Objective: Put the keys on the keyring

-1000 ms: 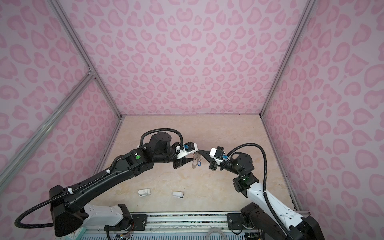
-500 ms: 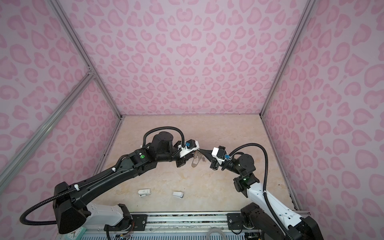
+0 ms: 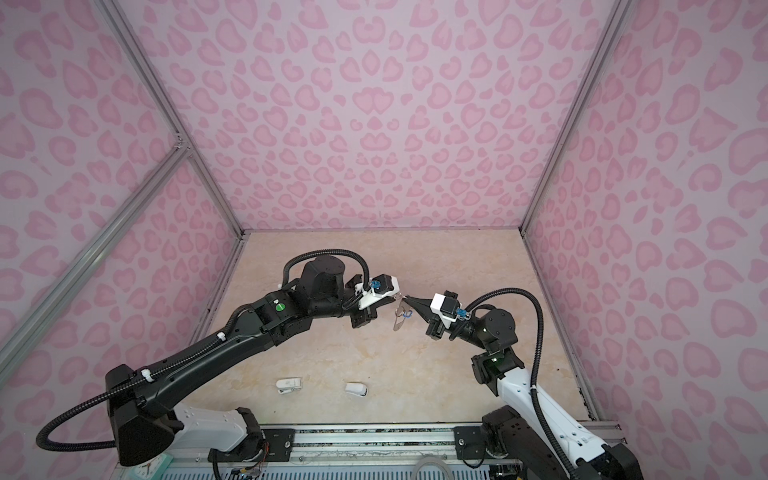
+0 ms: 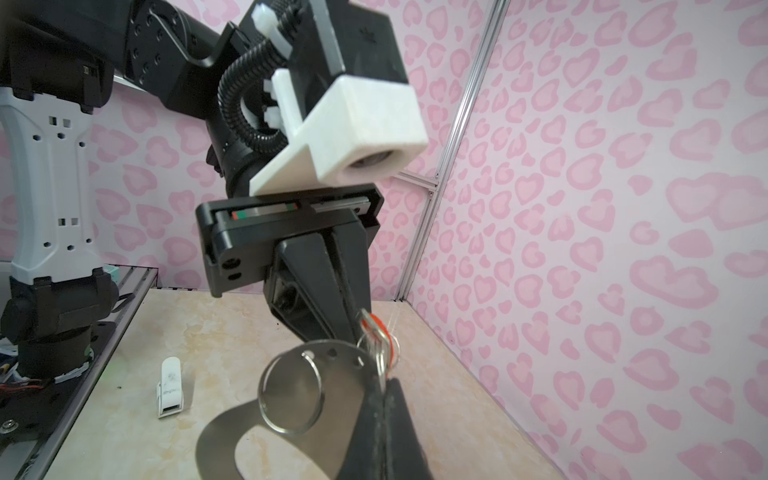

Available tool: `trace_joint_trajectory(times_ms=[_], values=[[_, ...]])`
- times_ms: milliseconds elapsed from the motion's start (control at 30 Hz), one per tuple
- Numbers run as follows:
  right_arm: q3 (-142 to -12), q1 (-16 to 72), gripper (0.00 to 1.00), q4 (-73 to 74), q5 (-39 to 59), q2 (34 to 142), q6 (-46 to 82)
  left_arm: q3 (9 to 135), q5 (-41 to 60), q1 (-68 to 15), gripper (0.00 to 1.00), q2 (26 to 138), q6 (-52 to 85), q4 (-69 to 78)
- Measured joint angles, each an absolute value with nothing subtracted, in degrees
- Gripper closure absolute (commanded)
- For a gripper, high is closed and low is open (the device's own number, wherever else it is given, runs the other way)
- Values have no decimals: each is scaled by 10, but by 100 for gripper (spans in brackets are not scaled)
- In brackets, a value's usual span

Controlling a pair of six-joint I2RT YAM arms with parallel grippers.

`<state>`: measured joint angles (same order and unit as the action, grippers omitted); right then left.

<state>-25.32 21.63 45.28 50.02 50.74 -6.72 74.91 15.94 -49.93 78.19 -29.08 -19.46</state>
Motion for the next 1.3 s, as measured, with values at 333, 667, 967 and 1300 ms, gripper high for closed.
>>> trace_joint_trajectory(times_ms=[333, 667, 967, 1300], values=[[-266, 213, 100, 407, 525, 507, -88, 832, 102, -508, 97, 821, -371, -322], [-296, 211, 100, 314, 525, 510, -155, 892, 60, -524, 97, 854, -425, -400], [-305, 212, 100, 254, 505, 521, -192, 930, 55, -534, 97, 873, -442, -437], [-288, 211, 70, 235, 449, 506, -215, 957, 39, -537, 97, 902, -450, -458]])
